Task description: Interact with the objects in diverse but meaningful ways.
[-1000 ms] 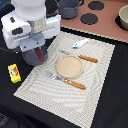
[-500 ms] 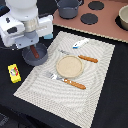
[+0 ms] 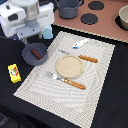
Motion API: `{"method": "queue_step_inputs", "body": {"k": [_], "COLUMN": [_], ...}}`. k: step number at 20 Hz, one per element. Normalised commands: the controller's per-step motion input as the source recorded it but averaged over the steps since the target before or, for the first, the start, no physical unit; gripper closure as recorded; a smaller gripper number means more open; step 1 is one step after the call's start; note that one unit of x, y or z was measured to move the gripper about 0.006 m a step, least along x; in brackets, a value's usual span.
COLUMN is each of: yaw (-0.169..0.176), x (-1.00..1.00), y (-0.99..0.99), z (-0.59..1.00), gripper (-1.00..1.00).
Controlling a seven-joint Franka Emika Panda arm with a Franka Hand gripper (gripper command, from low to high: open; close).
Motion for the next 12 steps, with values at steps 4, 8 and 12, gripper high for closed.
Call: {"method": "queue_step_inputs", "body": {"k": [4,8,12], "yaw": [0.000,0.000,0.000], "x": [0.93,0.91,0.94], "y": [0.43,0.39,0.36], "z": [0.37,0.14,0.02], "gripper": [-1.00,-1.00,-1.00]}}
